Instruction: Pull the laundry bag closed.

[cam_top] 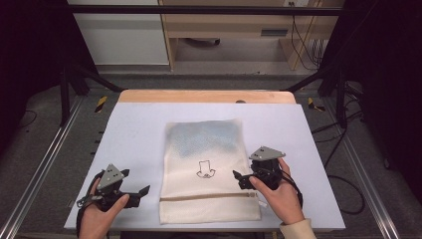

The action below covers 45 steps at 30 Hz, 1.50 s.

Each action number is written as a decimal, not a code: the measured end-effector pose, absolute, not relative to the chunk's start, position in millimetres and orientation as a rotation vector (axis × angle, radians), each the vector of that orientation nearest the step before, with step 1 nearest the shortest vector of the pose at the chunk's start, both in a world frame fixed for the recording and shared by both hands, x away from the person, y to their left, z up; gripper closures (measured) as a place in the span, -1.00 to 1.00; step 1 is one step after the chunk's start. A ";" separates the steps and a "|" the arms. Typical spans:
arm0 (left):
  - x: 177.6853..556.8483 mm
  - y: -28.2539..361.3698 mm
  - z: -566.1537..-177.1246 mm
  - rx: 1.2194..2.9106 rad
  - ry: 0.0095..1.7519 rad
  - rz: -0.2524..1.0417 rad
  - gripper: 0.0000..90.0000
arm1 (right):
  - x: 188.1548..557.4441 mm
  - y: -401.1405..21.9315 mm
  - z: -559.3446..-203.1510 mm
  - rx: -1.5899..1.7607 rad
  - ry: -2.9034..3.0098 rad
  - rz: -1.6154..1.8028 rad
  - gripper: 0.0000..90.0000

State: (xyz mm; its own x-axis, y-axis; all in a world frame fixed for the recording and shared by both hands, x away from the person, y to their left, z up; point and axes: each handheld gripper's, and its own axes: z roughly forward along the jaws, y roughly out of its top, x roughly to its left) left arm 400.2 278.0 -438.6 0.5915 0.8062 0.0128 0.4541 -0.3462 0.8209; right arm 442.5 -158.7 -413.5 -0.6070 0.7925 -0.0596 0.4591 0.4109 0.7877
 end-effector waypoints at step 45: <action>405.0 348.6 -431.5 1.891 1.044 0.768 -0.88 | 443.4 -216.0 -409.7 1.238 2.040 1.085 -0.85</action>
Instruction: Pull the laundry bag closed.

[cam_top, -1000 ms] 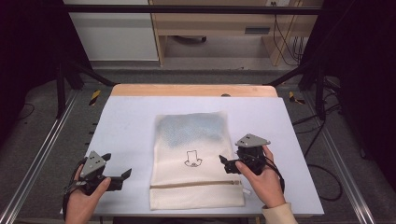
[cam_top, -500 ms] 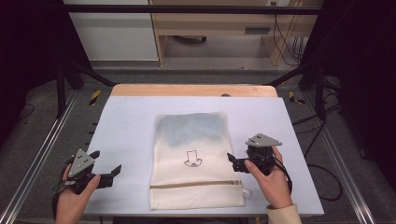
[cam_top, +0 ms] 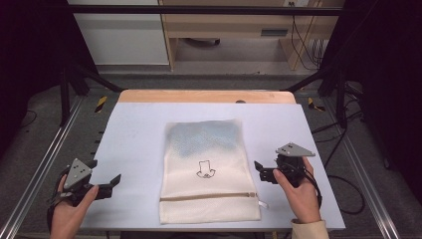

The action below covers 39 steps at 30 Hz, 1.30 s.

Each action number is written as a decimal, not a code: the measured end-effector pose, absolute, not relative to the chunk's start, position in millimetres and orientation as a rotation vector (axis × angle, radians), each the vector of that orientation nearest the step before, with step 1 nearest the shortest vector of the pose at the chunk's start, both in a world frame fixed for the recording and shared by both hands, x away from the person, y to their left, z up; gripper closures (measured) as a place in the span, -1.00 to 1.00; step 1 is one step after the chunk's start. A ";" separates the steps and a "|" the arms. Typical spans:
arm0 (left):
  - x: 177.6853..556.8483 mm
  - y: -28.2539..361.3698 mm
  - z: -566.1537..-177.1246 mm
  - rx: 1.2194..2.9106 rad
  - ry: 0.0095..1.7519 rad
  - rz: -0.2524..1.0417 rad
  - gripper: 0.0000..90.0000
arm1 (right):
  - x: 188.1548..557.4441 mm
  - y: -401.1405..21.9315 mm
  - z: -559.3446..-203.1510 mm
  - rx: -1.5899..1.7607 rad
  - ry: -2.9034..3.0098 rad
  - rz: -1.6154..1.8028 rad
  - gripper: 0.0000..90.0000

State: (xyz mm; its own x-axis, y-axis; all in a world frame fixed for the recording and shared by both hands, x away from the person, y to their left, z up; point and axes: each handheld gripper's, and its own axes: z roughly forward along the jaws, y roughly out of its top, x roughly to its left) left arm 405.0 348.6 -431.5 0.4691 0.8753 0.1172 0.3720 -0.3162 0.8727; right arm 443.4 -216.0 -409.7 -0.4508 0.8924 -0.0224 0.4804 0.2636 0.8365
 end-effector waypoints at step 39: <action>431.1 366.5 -454.0 1.989 1.052 0.801 -0.89 | 443.0 -273.6 -459.6 1.414 1.972 0.998 -0.83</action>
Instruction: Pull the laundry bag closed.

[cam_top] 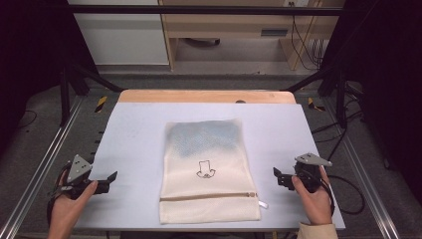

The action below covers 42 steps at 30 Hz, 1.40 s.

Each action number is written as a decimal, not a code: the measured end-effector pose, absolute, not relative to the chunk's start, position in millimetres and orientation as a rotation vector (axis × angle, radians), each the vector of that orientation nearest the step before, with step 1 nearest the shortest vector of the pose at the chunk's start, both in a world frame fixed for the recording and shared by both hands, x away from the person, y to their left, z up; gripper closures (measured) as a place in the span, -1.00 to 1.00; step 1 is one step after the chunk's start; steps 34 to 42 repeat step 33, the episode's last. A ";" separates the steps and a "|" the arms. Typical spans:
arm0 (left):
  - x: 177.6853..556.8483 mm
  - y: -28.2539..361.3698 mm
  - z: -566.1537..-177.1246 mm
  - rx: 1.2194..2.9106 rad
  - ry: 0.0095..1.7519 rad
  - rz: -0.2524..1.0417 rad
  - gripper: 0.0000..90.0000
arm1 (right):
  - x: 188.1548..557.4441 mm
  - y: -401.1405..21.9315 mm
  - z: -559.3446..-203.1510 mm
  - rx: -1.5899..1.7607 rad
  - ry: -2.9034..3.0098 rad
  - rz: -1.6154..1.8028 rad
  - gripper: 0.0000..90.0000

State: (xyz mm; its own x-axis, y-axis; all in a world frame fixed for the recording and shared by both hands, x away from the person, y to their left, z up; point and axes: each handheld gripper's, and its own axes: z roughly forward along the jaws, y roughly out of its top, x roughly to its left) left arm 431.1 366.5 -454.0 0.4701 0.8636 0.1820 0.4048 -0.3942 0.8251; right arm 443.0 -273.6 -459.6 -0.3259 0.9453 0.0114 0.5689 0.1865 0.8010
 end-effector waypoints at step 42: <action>460.6 350.4 -480.0 2.043 1.009 0.705 -0.92 | 446.4 -272.5 -485.1 1.339 1.926 1.064 -0.84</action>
